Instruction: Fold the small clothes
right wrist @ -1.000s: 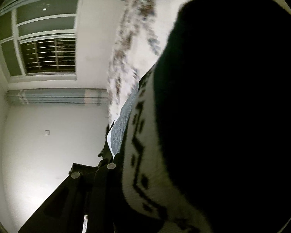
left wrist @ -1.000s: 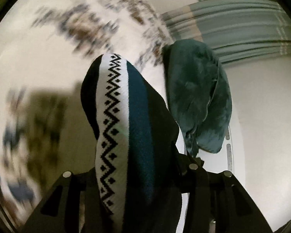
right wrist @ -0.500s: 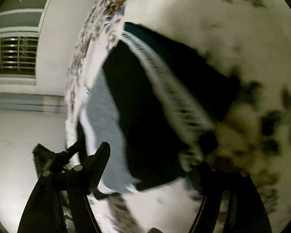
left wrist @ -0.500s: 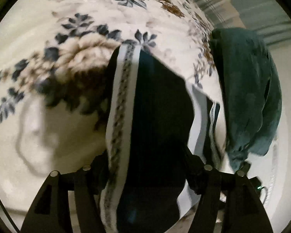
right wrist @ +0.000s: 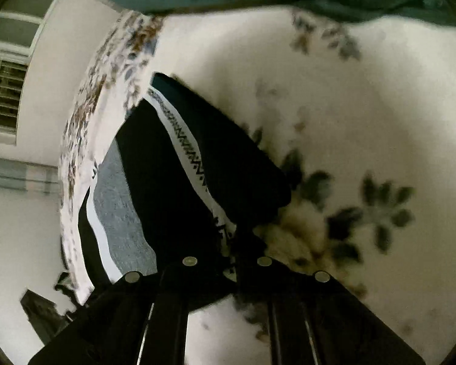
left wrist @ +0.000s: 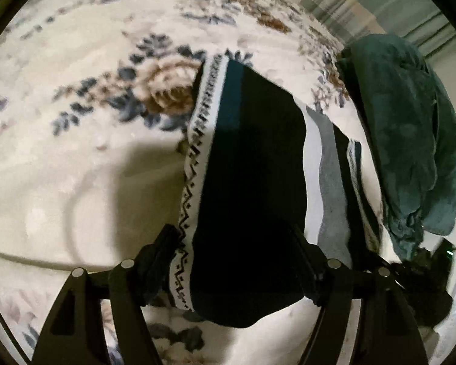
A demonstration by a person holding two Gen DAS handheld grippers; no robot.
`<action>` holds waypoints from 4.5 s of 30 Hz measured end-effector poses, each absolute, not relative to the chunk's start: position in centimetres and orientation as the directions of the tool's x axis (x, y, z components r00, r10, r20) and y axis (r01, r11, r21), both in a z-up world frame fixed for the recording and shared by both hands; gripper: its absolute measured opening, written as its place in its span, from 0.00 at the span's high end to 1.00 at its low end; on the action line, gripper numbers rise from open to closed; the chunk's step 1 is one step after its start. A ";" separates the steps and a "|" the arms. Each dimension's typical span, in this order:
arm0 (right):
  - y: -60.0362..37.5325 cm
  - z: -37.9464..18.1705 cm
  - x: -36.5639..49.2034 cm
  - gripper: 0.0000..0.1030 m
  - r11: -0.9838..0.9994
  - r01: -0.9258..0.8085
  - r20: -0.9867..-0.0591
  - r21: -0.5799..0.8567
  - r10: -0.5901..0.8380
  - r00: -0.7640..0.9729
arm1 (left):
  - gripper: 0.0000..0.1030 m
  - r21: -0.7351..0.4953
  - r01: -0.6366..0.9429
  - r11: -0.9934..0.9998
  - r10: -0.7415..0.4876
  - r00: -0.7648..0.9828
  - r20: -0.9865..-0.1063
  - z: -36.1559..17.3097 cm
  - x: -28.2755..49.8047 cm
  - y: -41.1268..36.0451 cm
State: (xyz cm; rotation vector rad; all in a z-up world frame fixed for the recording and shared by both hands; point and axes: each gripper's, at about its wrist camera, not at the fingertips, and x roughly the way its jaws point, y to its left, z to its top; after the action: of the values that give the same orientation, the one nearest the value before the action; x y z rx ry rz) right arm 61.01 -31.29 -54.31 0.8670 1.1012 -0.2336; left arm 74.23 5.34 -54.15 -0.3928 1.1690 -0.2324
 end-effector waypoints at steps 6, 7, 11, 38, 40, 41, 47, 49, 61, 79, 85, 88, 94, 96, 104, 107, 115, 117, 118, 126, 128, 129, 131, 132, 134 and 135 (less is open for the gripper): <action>-30.6 -56.6 60.6 0.83 0.706 0.588 -0.914 0.395 0.241 0.326 | 0.01 -0.337 -0.004 0.941 -0.310 0.388 -0.868 -53.8 73.2 4.1; -30.5 -56.2 61.0 0.61 0.737 0.580 -0.931 0.349 0.204 0.302 | 0.01 -0.318 -0.005 0.948 -0.292 0.383 -0.876 -53.7 73.1 3.8; -28.3 -52.3 62.2 0.06 0.885 0.457 -0.960 0.091 -0.044 0.275 | 0.01 -0.254 0.004 0.967 -0.233 0.412 -0.881 -52.0 72.0 3.0; -23.4 -12.3 36.7 0.00 0.950 0.290 -0.765 -0.116 -0.272 0.584 | 0.00 -0.058 0.089 0.994 -0.099 0.573 -0.814 -20.7 47.9 -2.5; -22.9 -9.6 34.2 0.00 0.954 0.277 -0.747 -0.118 -0.269 0.608 | 0.00 -0.047 0.087 0.995 -0.089 0.584 -0.807 -19.1 46.0 -2.7; -22.8 -8.5 33.2 0.00 0.954 0.275 -0.741 -0.117 -0.268 0.616 | 0.00 -0.041 0.084 0.996 -0.083 0.594 -0.800 -17.9 44.8 -2.7; -21.8 -1.3 26.3 0.00 0.963 0.247 -0.692 -0.110 -0.252 0.677 | 0.00 -0.047 0.054 0.997 -0.071 0.641 -0.764 -13.1 40.3 -2.3; -21.4 0.5 24.5 0.00 0.966 0.235 -0.678 -0.108 -0.244 0.693 | 0.00 -0.047 0.044 0.998 -0.065 0.659 -0.749 -11.5 38.9 -2.1; -21.0 8.2 16.7 0.00 0.978 0.192 -0.610 -0.081 -0.201 0.767 | 0.00 -0.049 0.027 0.998 -0.053 0.724 -0.687 -6.5 33.4 -2.0; -21.2 10.4 14.4 0.00 0.980 0.184 -0.582 -0.074 -0.192 0.790 | 0.00 -0.054 0.014 0.998 -0.045 0.767 -0.640 -4.6 31.5 -1.5; -21.1 10.7 14.3 0.00 0.983 0.171 -0.583 -0.073 -0.181 0.792 | 0.00 -0.045 -0.006 0.999 -0.024 0.769 -0.638 -4.4 31.5 -1.4; -21.2 10.9 14.5 0.00 0.984 0.163 -0.585 -0.071 -0.173 0.792 | 0.00 -0.038 -0.018 0.999 -0.011 0.769 -0.639 -4.4 31.5 -1.3; -21.5 11.2 15.5 0.00 0.988 0.141 -0.588 -0.070 -0.155 0.794 | 0.00 -0.036 -0.025 0.999 -0.004 0.768 -0.640 -4.3 31.4 -1.2; -21.5 11.3 15.8 0.00 0.988 0.135 -0.590 -0.070 -0.150 0.794 | 0.00 -0.034 -0.026 0.999 -0.002 0.770 -0.638 -4.2 31.5 -1.1; -21.9 11.3 16.6 0.00 0.992 0.111 -0.595 -0.061 -0.126 0.794 | 0.00 -0.029 -0.027 0.999 0.003 0.771 -0.636 -4.3 31.4 -1.2; -21.8 11.2 16.5 0.00 0.993 0.105 -0.595 -0.058 -0.119 0.795 | 0.00 -0.029 -0.025 0.999 0.001 0.771 -0.637 -4.3 31.5 -1.1; -21.7 11.1 16.3 0.00 0.994 0.089 -0.594 -0.056 -0.105 0.798 | 0.00 -0.028 -0.040 0.999 0.013 0.772 -0.635 -4.0 30.6 -0.9; -21.7 11.0 16.5 0.00 0.995 0.084 -0.594 -0.054 -0.100 0.798 | 0.00 -0.026 -0.040 0.999 0.015 0.773 -0.635 -4.0 30.6 -0.9; -21.8 11.0 16.6 0.00 0.995 0.083 -0.594 -0.054 -0.099 0.798 | 0.00 -0.026 -0.041 0.999 0.015 0.773 -0.634 -4.0 30.5 -0.9; -21.7 10.9 16.6 0.00 0.996 0.079 -0.595 -0.051 -0.094 0.798 | 0.00 -0.025 -0.041 0.999 0.016 0.772 -0.635 -4.0 30.3 -0.9; -21.7 10.9 16.5 0.00 0.996 0.081 -0.595 -0.049 -0.094 0.798 | 0.00 -0.026 -0.043 0.999 0.017 0.773 -0.635 -4.1 30.4 -0.9; -21.7 10.9 16.5 0.00 0.996 0.080 -0.595 -0.047 -0.092 0.798 | 0.00 -0.026 -0.043 0.999 0.017 0.772 -0.635 -4.0 30.3 -0.9; -21.5 10.9 16.5 0.00 0.996 0.077 -0.594 -0.048 -0.090 0.799 | 0.00 -0.024 -0.044 0.999 0.018 0.772 -0.635 -4.0 30.3 -0.9; -21.4 10.8 16.6 0.00 0.996 0.076 -0.594 -0.048 -0.089 0.799 | 0.00 -0.026 -0.043 0.999 0.017 0.772 -0.636 -4.0 30.2 -0.9; -21.4 10.8 16.5 0.00 0.996 0.077 -0.594 -0.047 -0.090 0.799 | 0.00 -0.024 -0.045 0.999 0.020 0.773 -0.634 -4.0 30.3 -1.0; -21.5 10.8 16.5 0.00 0.996 0.078 -0.594 -0.048 -0.091 0.799 | 0.00 -0.024 -0.044 0.999 0.019 0.773 -0.634 -4.0 30.3 -1.0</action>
State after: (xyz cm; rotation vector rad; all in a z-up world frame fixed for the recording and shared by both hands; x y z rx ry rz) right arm 16.47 -21.47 10.80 -0.0211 0.6386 -0.0909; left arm 30.27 -0.96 -4.01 -0.0381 0.6865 0.0338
